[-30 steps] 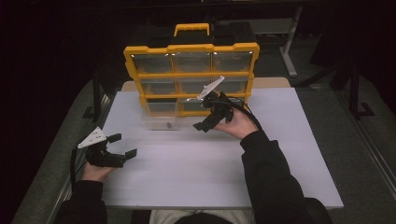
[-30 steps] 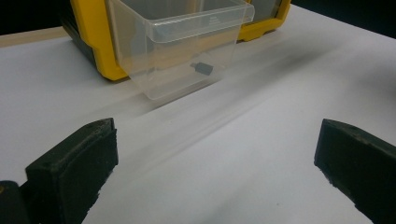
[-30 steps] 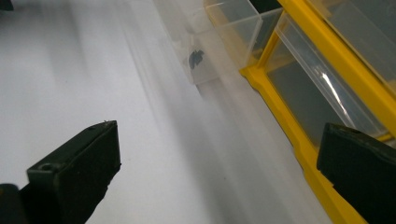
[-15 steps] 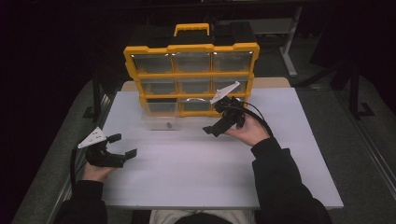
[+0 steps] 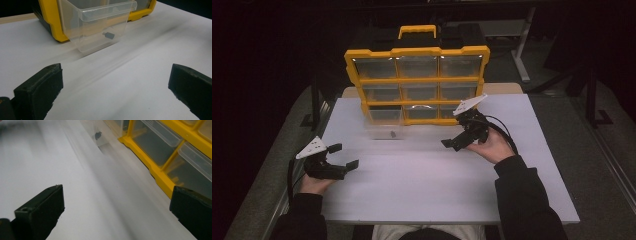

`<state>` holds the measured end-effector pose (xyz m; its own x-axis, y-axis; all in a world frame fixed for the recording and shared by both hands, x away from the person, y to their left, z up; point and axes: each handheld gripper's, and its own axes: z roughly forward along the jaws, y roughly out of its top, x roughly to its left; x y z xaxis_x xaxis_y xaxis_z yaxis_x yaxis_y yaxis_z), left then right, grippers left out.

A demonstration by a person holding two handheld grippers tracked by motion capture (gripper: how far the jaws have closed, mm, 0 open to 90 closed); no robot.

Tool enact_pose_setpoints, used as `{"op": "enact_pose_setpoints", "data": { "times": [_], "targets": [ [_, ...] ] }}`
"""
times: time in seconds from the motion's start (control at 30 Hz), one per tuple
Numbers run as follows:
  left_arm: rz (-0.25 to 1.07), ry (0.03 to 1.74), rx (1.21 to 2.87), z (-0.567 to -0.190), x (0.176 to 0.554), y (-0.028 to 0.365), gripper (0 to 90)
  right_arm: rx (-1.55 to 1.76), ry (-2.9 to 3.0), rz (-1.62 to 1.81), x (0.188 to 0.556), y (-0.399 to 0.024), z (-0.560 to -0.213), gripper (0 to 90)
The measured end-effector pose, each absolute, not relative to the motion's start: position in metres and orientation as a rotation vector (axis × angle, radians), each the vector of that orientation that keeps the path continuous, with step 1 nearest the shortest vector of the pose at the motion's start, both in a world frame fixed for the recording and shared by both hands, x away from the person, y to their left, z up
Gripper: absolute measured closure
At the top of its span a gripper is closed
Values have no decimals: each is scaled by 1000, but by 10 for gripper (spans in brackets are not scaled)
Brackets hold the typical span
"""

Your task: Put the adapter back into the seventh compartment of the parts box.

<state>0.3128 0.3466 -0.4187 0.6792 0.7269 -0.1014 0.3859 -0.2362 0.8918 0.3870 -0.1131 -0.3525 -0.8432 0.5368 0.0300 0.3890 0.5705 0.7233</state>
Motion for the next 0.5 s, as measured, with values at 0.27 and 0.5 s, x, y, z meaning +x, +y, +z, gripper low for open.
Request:
{"op": "enact_pose_setpoints", "data": {
  "times": [0.27, 0.5],
  "targets": [
    [414, 878, 1857, -419, 313, 346, 0, 842, 2563, 1177, 379, -139, -359, 0],
    [415, 879, 1860, -419, 313, 346, 0, 895, 2542, 1209, 372, -155, -368, 0]
  ]
}}
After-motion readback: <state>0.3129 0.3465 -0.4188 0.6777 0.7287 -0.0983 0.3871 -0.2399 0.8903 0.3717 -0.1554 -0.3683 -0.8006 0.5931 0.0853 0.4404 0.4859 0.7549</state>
